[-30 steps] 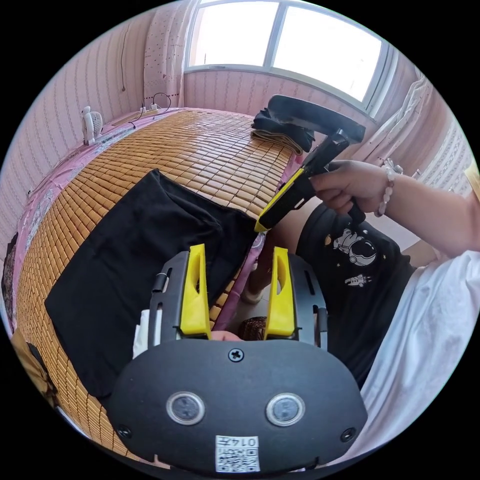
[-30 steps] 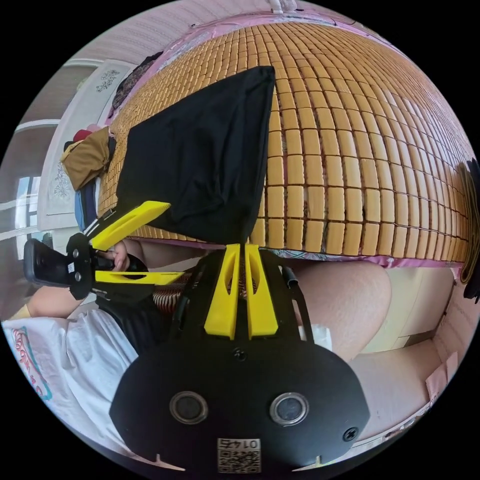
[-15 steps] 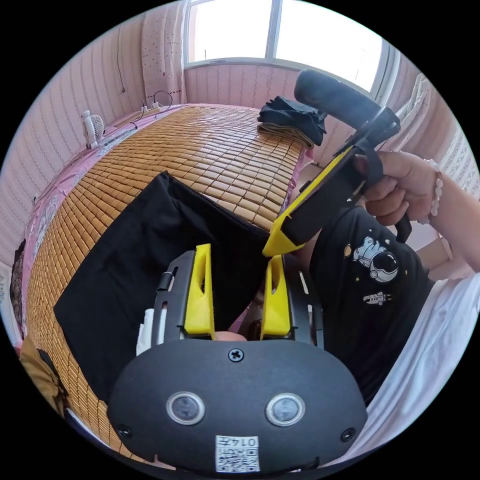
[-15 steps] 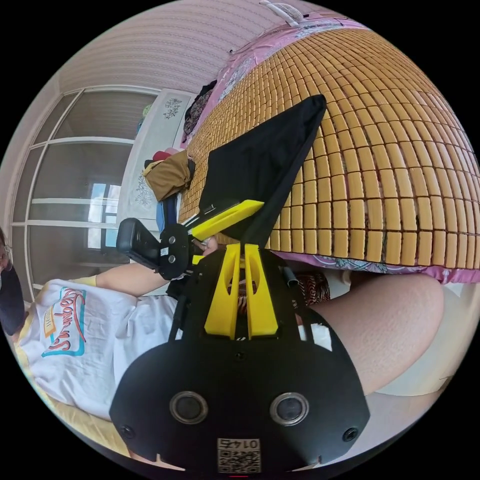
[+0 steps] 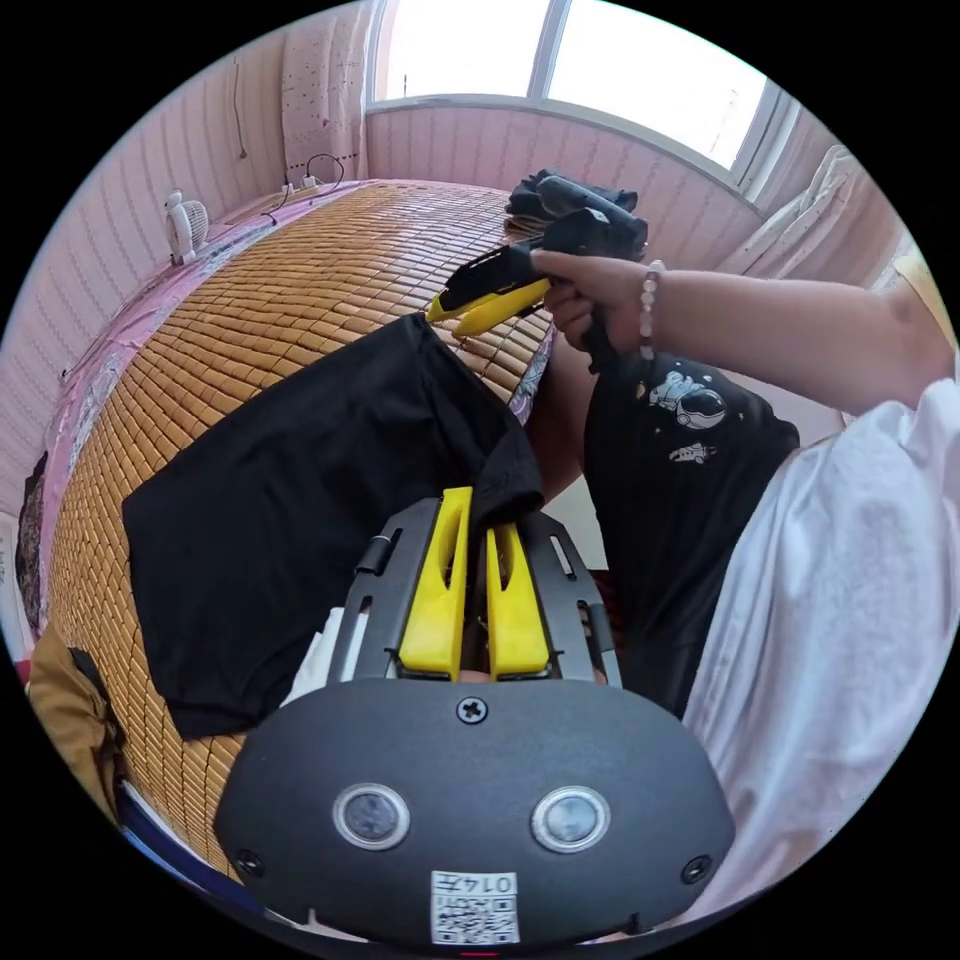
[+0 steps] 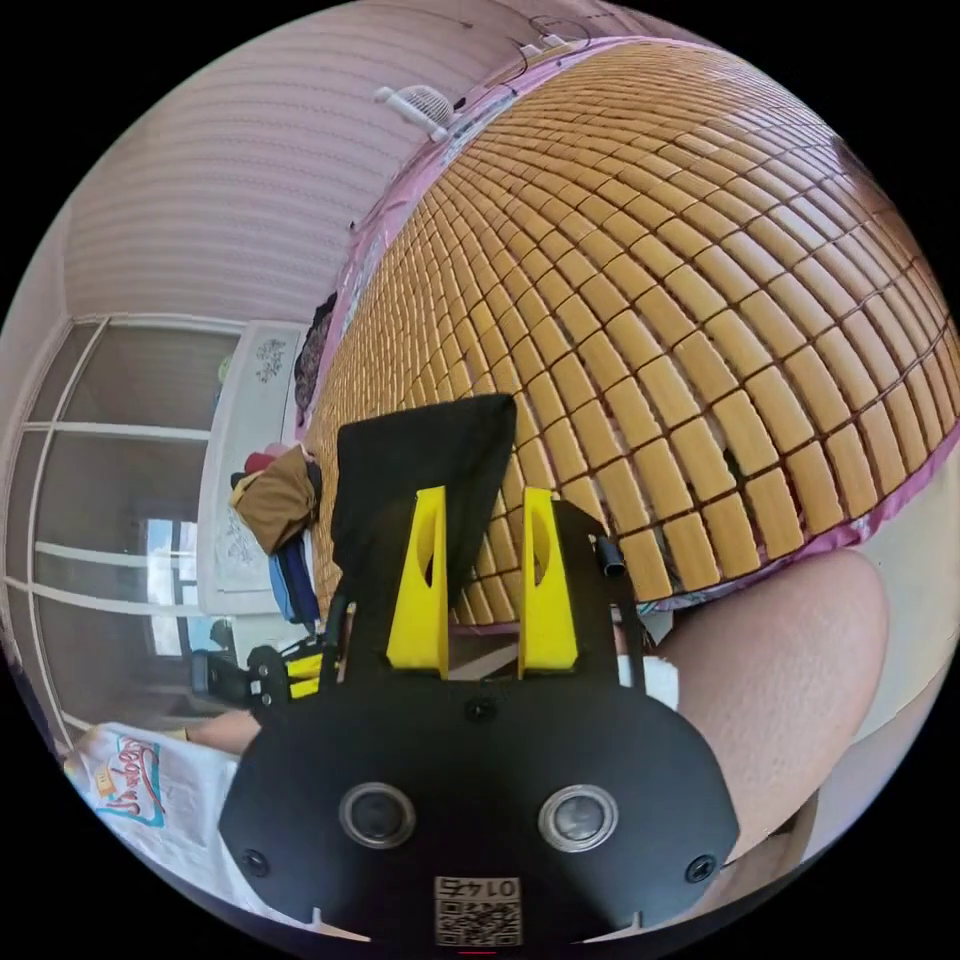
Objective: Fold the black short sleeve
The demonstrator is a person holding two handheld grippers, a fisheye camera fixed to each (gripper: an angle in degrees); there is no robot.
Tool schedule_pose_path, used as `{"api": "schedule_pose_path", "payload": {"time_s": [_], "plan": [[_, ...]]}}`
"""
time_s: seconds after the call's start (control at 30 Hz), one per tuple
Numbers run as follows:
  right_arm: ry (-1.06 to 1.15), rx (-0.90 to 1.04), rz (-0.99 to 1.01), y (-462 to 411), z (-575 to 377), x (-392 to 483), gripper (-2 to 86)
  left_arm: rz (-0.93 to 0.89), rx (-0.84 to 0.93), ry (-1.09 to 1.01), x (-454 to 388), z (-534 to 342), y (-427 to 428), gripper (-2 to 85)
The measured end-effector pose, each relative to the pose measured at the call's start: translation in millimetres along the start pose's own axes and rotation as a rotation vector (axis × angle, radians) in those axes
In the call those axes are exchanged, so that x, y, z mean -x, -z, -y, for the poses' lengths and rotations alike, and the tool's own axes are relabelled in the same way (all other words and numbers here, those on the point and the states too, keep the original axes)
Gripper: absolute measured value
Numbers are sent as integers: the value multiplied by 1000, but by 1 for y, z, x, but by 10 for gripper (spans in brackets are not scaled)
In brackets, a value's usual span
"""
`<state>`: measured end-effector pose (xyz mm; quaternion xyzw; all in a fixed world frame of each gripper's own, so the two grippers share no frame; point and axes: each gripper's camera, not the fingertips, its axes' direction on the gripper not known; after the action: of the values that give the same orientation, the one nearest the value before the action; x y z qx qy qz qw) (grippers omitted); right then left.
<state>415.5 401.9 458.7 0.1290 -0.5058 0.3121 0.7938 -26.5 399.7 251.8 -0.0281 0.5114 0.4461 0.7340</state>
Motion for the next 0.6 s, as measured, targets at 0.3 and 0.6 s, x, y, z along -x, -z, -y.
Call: {"api": "schedule_pose_path", "payload": {"time_s": [0.3, 0.6], "plan": [[-8, -7, 33, -23, -16, 27, 16, -4, -152, 43, -25, -34, 58, -4], [176, -119, 18, 23, -56, 105, 11, -21, -375, 116, -51, -55, 110, -7]]}}
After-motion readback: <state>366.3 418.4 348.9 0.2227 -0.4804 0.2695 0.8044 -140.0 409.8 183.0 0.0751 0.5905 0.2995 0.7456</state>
